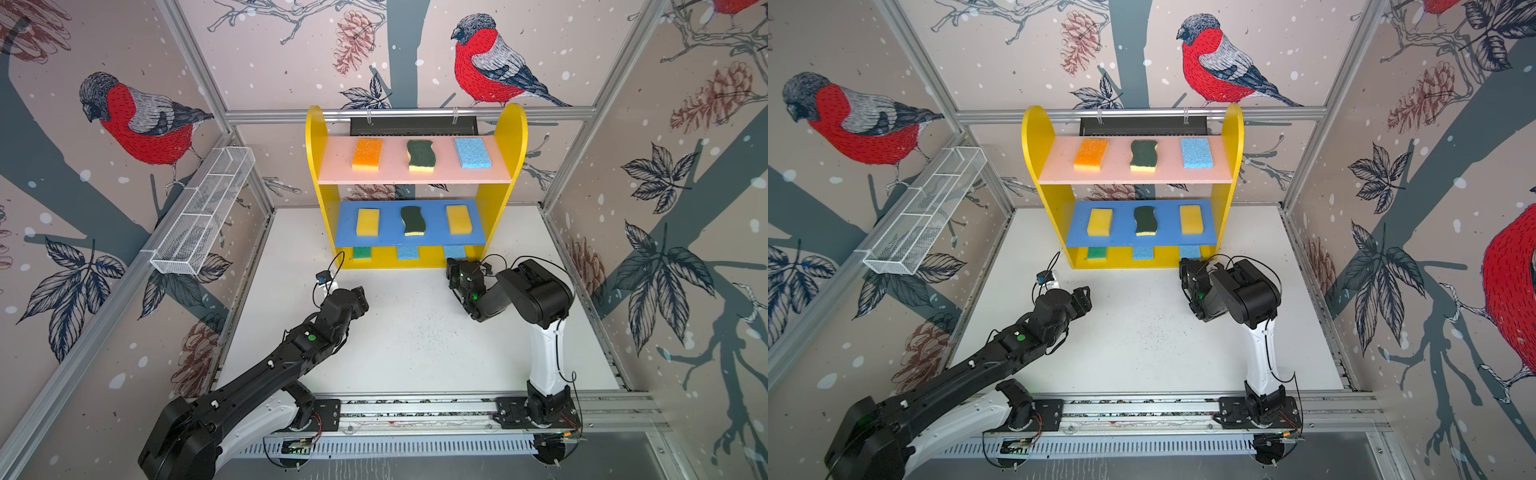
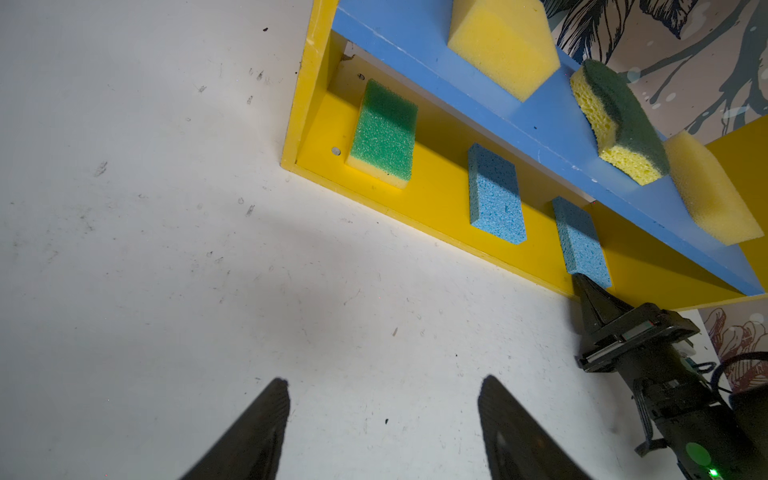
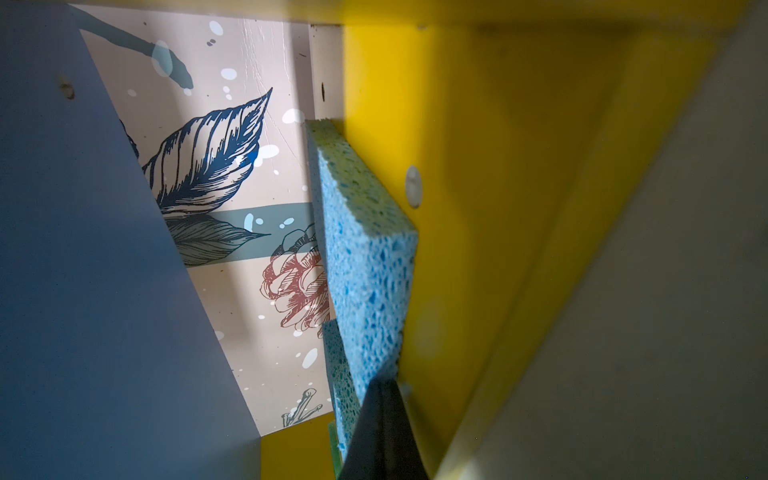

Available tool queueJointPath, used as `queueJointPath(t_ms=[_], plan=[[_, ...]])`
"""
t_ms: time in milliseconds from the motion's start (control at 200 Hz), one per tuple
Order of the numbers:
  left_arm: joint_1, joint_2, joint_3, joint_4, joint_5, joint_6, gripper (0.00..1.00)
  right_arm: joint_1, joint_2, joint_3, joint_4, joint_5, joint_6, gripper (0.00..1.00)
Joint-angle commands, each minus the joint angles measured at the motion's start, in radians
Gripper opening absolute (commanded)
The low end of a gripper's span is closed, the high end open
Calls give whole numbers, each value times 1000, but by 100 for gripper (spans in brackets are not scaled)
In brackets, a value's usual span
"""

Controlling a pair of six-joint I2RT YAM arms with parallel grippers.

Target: Place and organize the cleaning sponges onto the shelf

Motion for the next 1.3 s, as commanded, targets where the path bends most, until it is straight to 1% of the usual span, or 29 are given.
queueJointPath(t_ms=[0,375,875,1056,1296], plan=[[2,-5,-7,21,9,-7,73,3,31,0,-283,-103,7,1],[2,-12,-21,23,13,-24,72,0,42,10,-271,-142,-17,0],[3,-11,-34,18,14,-35,72,8,29,-10,-263,-143,-27,0],[2,-7,-35,17,12,-36,72,2,-27,-74,-240,-148,-38,1],[4,-5,-35,9,-6,-33,72,-22,-198,-150,-347,-155,-153,1]])
